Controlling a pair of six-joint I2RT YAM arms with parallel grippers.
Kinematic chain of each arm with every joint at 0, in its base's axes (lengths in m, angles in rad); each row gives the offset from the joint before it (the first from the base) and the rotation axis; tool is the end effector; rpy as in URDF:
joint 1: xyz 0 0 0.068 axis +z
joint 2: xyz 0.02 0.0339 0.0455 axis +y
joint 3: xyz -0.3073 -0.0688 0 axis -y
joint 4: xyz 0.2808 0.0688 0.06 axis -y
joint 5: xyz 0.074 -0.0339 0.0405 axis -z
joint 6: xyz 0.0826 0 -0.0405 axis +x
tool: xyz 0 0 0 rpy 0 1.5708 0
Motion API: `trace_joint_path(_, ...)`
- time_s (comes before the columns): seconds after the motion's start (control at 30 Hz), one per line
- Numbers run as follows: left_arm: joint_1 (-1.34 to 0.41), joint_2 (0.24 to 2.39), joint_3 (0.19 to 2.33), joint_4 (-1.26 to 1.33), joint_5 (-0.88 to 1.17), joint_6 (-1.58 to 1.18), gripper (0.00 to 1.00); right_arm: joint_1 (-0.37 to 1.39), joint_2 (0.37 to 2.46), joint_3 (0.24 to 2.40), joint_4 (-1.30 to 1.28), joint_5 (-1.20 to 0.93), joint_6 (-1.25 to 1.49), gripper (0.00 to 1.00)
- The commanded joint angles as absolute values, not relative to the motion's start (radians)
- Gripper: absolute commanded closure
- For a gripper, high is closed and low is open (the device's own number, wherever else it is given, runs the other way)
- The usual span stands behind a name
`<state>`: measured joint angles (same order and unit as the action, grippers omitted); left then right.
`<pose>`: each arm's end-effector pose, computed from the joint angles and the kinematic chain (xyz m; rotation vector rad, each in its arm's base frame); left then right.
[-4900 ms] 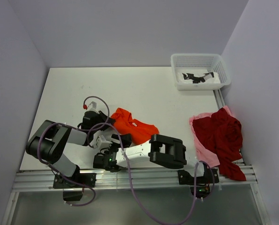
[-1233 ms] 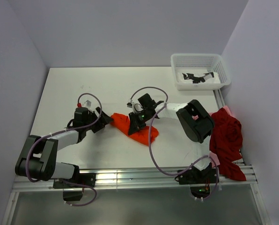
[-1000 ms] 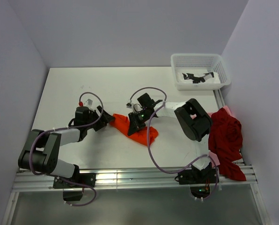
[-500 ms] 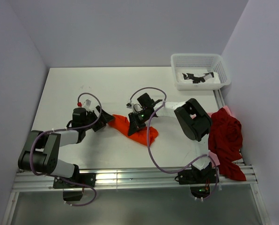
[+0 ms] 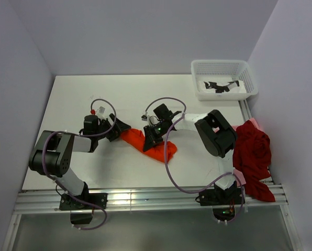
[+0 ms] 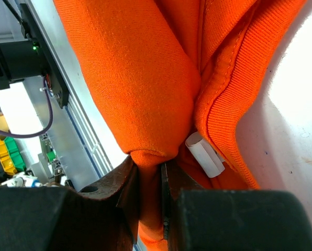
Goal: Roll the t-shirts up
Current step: Roll the tshirt
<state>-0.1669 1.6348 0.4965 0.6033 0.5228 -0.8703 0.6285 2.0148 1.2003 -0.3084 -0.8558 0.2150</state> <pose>0.3255 -0.0967 0.1162 -0.4478 2.2042 -1.1446 0.3224 0.3114 0.1124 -0.8454 2.6368 1.4029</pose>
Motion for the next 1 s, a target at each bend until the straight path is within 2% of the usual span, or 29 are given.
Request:
trace_joint_path(0.0, -0.161, 1.689, 0.482, 0.542, 0.499, -0.859, 0.14, 0.629, 2.071, 1.17, -0.403, -0.733, 0.172, 1.0)
trace_joint_path(0.03, -0.16, 1.686, 0.476, 0.54, 0.491, -0.856, 0.16, 0.629, 2.069, 1.172, -0.403, -0.732, 0.17, 1.0)
trace_joint_path(0.07, -0.158, 1.674, 0.472, 0.538, 0.48, -0.853, 0.24, 0.629, 2.071, 1.173, -0.405, -0.729, 0.172, 1.0)
trace_joint_path(0.13, -0.155, 1.655, 0.46, 0.532, 0.472, -0.85, 0.3, 0.63, 2.069, 1.173, -0.403, -0.73, 0.172, 1.0)
trace_joint_path(0.17, -0.153, 1.638, 0.459, 0.528, 0.471, -0.844, 0.4, 0.629, 2.071, 1.173, -0.403, -0.73, 0.172, 1.0)
trace_joint_path(0.23, -0.152, 1.628, 0.46, 0.517, 0.463, -0.842, 0.49, 0.63, 2.068, 1.172, -0.403, -0.732, 0.172, 1.0)
trace_joint_path(0.27, -0.152, 1.623, 0.46, 0.518, 0.465, -0.839, 0.58, 0.629, 2.066, 1.169, -0.402, -0.733, 0.172, 1.0)
trace_joint_path(0.37, -0.152, 1.635, 0.466, 0.547, 0.505, -0.835, 0.74, 0.629, 2.059, 1.166, -0.403, -0.723, 0.172, 1.0)
trace_joint_path(0.43, -0.152, 1.644, 0.463, 0.564, 0.528, -0.838, 0.8, 0.629, 2.059, 1.169, -0.41, -0.722, 0.17, 1.0)
trace_joint_path(0.47, -0.152, 1.649, 0.46, 0.578, 0.531, -0.838, 0.86, 0.629, 2.059, 1.175, -0.413, -0.724, 0.169, 0.99)
trace_joint_path(0.6, -0.152, 1.651, 0.446, 0.6, 0.534, -0.842, 1.0, 0.63, 2.054, 1.178, -0.414, -0.726, 0.167, 0.88)
trace_joint_path(0.73, -0.152, 1.651, 0.448, 0.591, 0.52, -0.85, 0.99, 0.629, 2.054, 1.175, -0.417, -0.721, 0.166, 0.87)
trace_joint_path(0.83, -0.149, 1.632, 0.445, 0.538, 0.477, -0.851, 0.72, 0.63, 2.054, 1.172, -0.414, -0.721, 0.166, 0.87)
trace_joint_path(0.87, -0.144, 1.612, 0.436, 0.538, 0.465, -0.853, 0.53, 0.629, 2.052, 1.169, -0.413, -0.724, 0.166, 0.88)
trace_joint_path(0.97, -0.111, 1.557, 0.417, 0.497, 0.453, -0.856, 0.34, 0.629, 2.054, 1.167, -0.41, -0.723, 0.166, 0.89)
